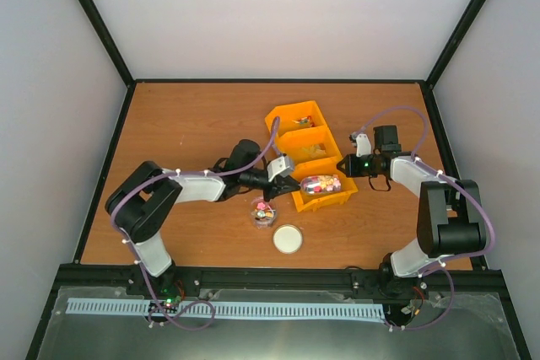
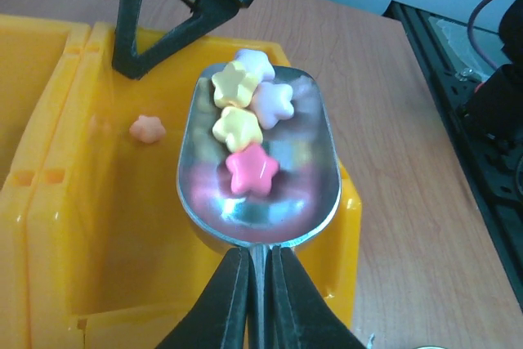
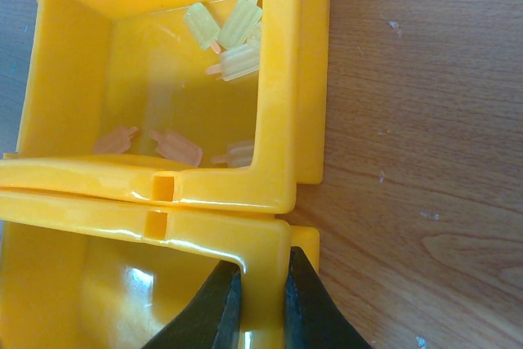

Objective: Pack the candies

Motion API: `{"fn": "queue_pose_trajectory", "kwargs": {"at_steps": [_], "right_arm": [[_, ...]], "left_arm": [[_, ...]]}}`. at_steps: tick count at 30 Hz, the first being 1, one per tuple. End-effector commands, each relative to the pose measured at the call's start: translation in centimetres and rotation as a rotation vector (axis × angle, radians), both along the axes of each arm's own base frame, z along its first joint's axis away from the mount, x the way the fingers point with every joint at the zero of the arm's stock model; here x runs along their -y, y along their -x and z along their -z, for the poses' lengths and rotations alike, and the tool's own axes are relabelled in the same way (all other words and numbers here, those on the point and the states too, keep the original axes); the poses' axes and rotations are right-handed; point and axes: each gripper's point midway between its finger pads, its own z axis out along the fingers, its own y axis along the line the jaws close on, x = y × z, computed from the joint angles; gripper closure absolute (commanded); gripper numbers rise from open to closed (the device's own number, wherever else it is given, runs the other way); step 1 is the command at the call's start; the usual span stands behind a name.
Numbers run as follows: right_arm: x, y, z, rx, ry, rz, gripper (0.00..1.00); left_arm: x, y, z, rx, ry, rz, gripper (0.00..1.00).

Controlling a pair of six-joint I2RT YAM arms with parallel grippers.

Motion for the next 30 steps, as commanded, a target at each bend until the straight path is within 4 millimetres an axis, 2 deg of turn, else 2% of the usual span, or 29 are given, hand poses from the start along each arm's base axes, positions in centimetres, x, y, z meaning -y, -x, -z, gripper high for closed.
{"fn": "queue_pose_trajectory", "kwargs": {"at_steps": [1,5,10,14,19,23,30], "right_arm": [[-0.7,-0.6,-0.7,0.049,-0.034,-0.026,0.97],[-0.7,-0.6,-0.6,0.043,-0.038,-0.026,0.97],[-0.7,-0.6,-0.3,0.035,-0.039,-0.026,0.97],[-0.7,-0.6,-0.5,0.041,-0.035,-0.025,0.97],[-0.6,-0.6,-0.5,0.044,-0.030,-0.024,0.97],[-0.5,-0.8,-0.5,0.048,-0.022,-0.022,0.97],[-0.4,-0.9,-0.6,0.056,-0.014,-0.028,0.97]], "left_arm": [[-0.6,0.9,-3.3,0.075,0.068,0.062,0.99],[-1.9,0.7,-3.9,0.044,0.081,0.047,0.99],[-2.3,0.8,-5.4,0.040,0.102,0.063,0.99],[-3.4,0.9,-5.8,0.013,0.039,0.084,0.99],[-6.8,1.3,-7.1,-0.037,-0.004,0.063,0.99],[-10.1,2.2,-7.5,-0.067,-0.068,0.032,0.99],[-15.1,5.2,-8.9,0.003,-0.141,-0.027,0.99]]}}
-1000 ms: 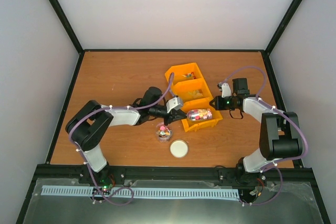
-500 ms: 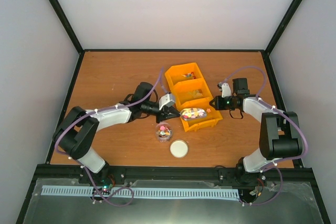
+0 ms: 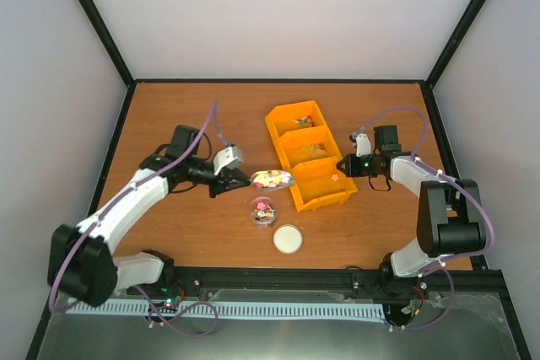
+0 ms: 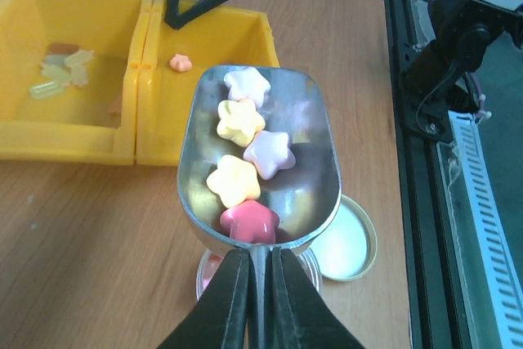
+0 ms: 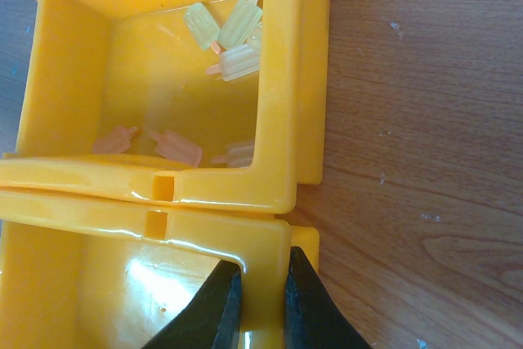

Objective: Pack the candies

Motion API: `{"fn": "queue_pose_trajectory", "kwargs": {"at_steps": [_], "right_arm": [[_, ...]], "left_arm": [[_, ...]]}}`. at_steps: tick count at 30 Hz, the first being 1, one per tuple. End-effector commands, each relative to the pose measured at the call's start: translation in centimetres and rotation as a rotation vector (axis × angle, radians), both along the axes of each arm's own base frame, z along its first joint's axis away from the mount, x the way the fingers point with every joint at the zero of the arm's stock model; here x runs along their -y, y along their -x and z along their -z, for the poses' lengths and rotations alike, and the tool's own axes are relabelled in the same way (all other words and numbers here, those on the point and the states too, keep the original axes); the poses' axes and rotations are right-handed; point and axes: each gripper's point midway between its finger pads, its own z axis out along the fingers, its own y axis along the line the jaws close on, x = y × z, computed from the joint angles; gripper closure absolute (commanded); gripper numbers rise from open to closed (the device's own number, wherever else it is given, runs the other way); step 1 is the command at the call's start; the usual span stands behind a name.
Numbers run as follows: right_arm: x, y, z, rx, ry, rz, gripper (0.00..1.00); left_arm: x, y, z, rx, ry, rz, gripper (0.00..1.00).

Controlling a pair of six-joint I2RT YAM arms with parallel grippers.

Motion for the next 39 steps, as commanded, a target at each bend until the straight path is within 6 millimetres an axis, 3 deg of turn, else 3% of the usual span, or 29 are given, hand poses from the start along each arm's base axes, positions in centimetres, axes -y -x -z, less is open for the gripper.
{"fn": "queue_pose_trajectory", "kwargs": {"at_steps": [1,8,12,17,27,39], "right_arm": [[-0.4,-0.8,-0.7,0.054,-0.011,-0.026,0.97],[-0.3,-0.8,-1.1,0.071,-0.003,-0.029,0.97],[-0.4,-0.7,-1.2,0.072,-0.007,-0.033,0.97],[-0.4,-0.7,-1.4,0.077,-0.007,-0.034,0.97],[-0.3,-0.7,-1.7,0.093,0.002,-0.037,0.97],[-0.3,-1.0,-1.6,0.092,0.004,-0.035,0.97]], "left_arm": [[-3.1,3.5,-1.3,0.064,-0.047,0.023,0.99],[-6.5,6.5,-1.1,0.110,-0.054,-0.032,0.99],[-7.3,6.1,-1.5,0.164,-0.069,-0.077,0.99],[-7.8,7.4,0.0,0.175,-0.128,-0.015,0.99],[-8.5,5.3,2.6,0.087,-0.237,-0.022,0.99],[-8.5,4.7,3.1,0.129,-0.386,0.044,0.99]]}}
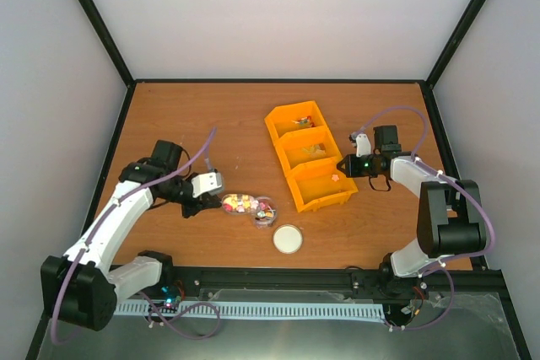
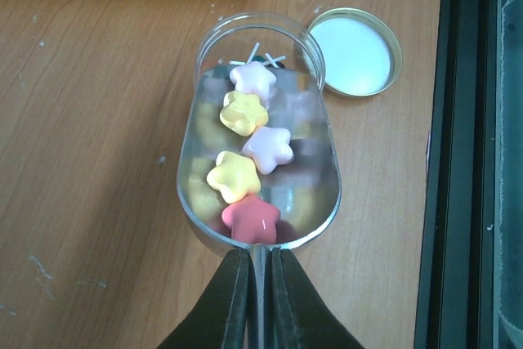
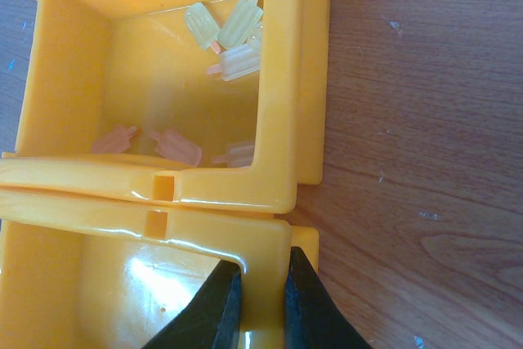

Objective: Pack the candies

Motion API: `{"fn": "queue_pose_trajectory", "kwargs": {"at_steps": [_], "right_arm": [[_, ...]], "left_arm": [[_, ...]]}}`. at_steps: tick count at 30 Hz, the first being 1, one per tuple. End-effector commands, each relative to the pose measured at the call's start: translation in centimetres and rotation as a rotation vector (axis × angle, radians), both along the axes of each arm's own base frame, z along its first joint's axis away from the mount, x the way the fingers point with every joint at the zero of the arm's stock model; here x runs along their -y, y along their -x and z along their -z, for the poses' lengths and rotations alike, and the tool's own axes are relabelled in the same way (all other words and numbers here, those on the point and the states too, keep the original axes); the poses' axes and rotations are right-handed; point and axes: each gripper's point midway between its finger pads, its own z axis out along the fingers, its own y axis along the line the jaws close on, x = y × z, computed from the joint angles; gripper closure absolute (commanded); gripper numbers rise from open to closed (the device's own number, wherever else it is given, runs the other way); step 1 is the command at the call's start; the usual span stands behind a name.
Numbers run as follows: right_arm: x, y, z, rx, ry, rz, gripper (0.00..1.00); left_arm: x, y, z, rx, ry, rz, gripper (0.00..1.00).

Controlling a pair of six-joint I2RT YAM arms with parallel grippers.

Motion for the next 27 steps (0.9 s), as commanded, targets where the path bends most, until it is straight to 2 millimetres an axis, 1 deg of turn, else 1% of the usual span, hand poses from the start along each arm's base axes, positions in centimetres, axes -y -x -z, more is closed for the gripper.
{"fn": "queue_pose_trajectory", "kwargs": {"at_steps": [1,8,13,20,26,27], "right_arm": [[-0.3,-1.1,-1.6,0.087,-0.006,-0.029,0.97],[-0.2,-1.2,-1.8,0.095,0.006,-0.026,0.97],[0.1,-1.6,-2.2,0.112,0.032,-0.024,0.97],[0.5,-2.0,-2.5,0.128,0.071,-0.042,0.97],[0.8,-2.6,-3.1,0.171,0.158,-0.132,0.97],[0.9,-3.0,-3.5,0.187,0.176,-0.153,0.97]], "left_arm": [[0.3,-0.4,-0.7,0.060,-0.071,0.054,0.99],[0.6,-1.7,-1.4,0.084,-0.129,0.039,0.99],[0.7,-1.4,-1.5,0.088,-0.168,0.073,0.99],[0.7,-1.5,-1.5,0.127,-0.238,0.104,0.99],[1.3,-1.4,-1.4,0.154,-0.295,0.129,0.99],[1.4,-1.5,-1.5,0.159,-0.297,0.130,0.99]]}}
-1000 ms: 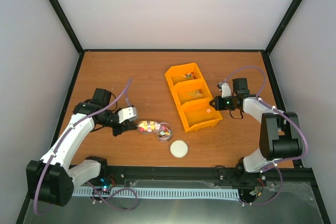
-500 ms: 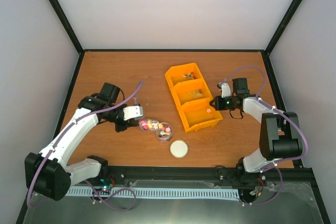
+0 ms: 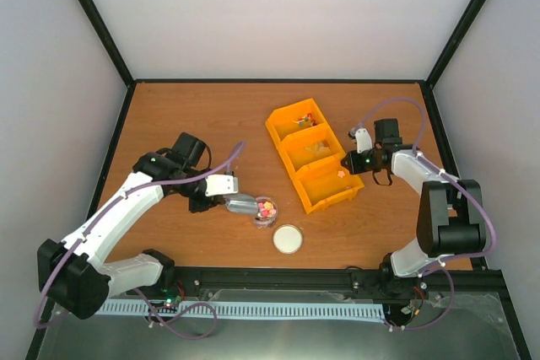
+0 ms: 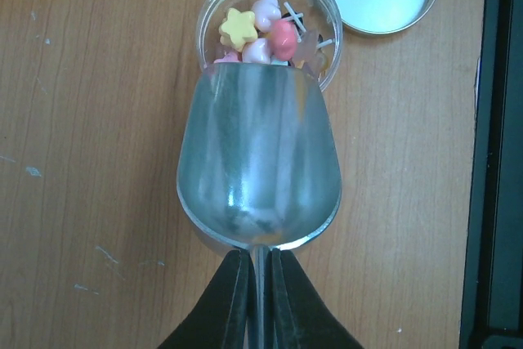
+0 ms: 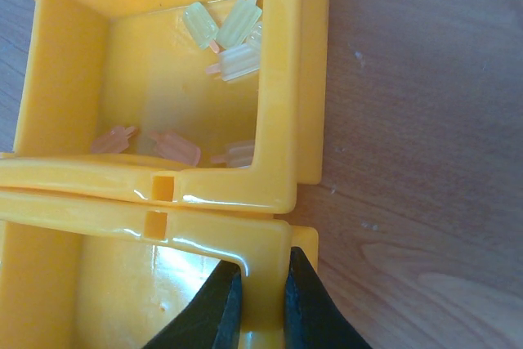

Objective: Pack the candies

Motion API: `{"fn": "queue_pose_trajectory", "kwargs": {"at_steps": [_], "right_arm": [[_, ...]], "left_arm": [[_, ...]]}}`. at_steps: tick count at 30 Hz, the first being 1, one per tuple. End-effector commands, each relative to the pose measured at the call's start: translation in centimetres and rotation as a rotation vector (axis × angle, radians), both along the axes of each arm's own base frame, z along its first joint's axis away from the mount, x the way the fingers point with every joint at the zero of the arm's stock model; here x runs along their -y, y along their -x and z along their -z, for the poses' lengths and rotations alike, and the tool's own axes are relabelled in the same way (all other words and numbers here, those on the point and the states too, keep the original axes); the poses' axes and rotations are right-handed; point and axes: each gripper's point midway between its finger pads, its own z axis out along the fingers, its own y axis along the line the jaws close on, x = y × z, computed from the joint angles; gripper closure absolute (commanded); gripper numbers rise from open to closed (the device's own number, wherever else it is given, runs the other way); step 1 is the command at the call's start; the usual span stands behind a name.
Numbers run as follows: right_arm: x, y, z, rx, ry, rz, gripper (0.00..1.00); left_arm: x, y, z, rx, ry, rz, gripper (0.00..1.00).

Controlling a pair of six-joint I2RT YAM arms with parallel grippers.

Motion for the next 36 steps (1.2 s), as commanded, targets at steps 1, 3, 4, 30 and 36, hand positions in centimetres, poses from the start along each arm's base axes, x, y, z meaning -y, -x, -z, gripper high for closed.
{"fn": "queue_pose_trajectory", "kwargs": {"at_steps": [1,3,4,30,36], "right_arm": [[-0.1,-2.5,-3.2,0.152,0.079,-0.130,0.97],[0.1,-3.2,-3.9,0.184,0.116,-0.165,0.97],[0.3,-3.6,-4.2,0.199,0.138,-0.176,0.97],[5.3,-9.7,-0.8,0.209,0.306,-0.451,0.83],[6.0,-10.9,-1.4,0.222,0.325,-0.433,0.61]], "left_arm": [[0.3,-0.8,-1.2,0.043,-0.029,-0.002,0.99],[0.4,-1.2,-1.5,0.052,-0.028,-0.006,0.99],[0.5,-1.3,-1.7,0.054,-0.028,-0.010,0.99],[-3.7,-14.6,-4.6,0.090,0.227,-0.549,0.99],[-6.8,-19.7,-1.7,0.058,0.224,-0.692,0.99]]}}
